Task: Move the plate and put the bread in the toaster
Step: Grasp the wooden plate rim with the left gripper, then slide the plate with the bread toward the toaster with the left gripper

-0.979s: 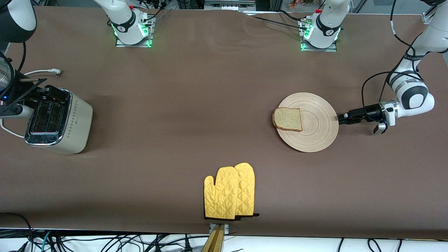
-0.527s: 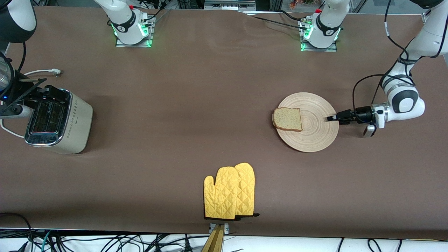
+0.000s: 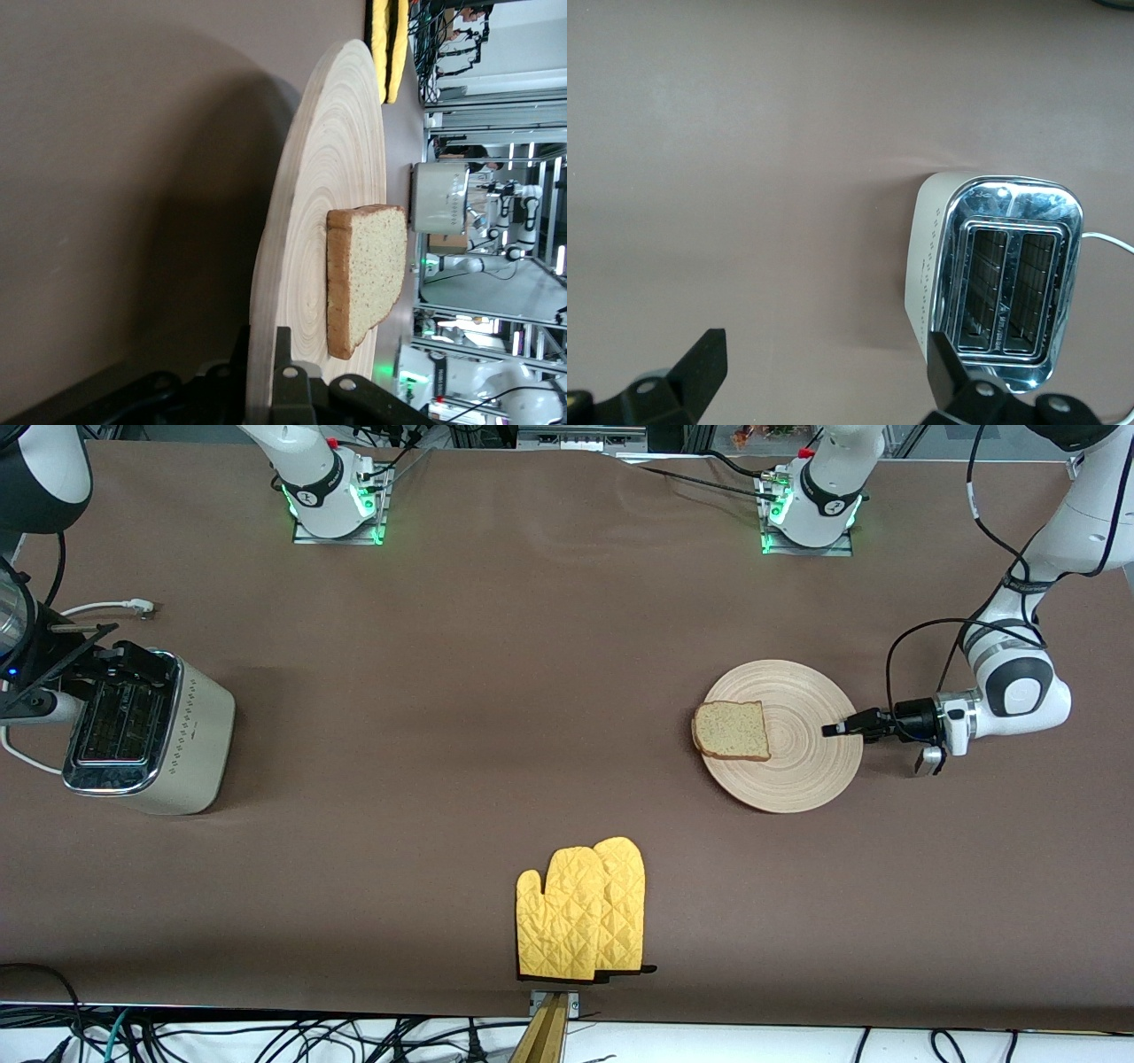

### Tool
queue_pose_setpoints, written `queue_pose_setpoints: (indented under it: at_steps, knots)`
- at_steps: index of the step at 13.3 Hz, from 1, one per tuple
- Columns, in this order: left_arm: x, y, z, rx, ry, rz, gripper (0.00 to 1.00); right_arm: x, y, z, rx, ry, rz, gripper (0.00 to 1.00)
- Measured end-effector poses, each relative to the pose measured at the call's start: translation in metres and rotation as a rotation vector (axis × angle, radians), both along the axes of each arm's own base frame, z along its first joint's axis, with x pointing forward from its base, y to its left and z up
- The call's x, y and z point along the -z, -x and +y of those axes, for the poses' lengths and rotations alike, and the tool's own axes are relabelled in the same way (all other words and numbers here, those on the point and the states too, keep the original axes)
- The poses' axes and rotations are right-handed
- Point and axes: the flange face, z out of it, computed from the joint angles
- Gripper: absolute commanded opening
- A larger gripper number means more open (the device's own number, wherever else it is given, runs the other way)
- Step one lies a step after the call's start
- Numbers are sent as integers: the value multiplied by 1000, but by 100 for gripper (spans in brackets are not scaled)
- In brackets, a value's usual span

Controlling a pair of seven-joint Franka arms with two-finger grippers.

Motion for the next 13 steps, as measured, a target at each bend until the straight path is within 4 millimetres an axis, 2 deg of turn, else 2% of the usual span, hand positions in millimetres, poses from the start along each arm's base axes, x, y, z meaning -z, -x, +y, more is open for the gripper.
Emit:
queue_pose_setpoints:
  at_steps: [1,3,5,7,9,11,13]
  knots:
    - [-11,-14,-16,7,15,23,0,0,0,0,0,0,0,100]
    - [-31,-37,-65,53,41,49,0,0,0,-1,2,0,0,100]
    - [-35,-45,-122,97,53,57,0,1,0,-1,2,0,2,100]
    - [-31,-48,-184,91,51,66,0,2,-1,-2,3,0,3,100]
    - [-20,-40,-252,23,42,92,0,2,-1,-2,4,0,3,100]
    - [-12,-22,-322,-31,70,98,0,2,-1,-4,7,0,4,100]
    - [-1,2,-371,-52,58,67,0,3,-1,-6,10,0,4,100]
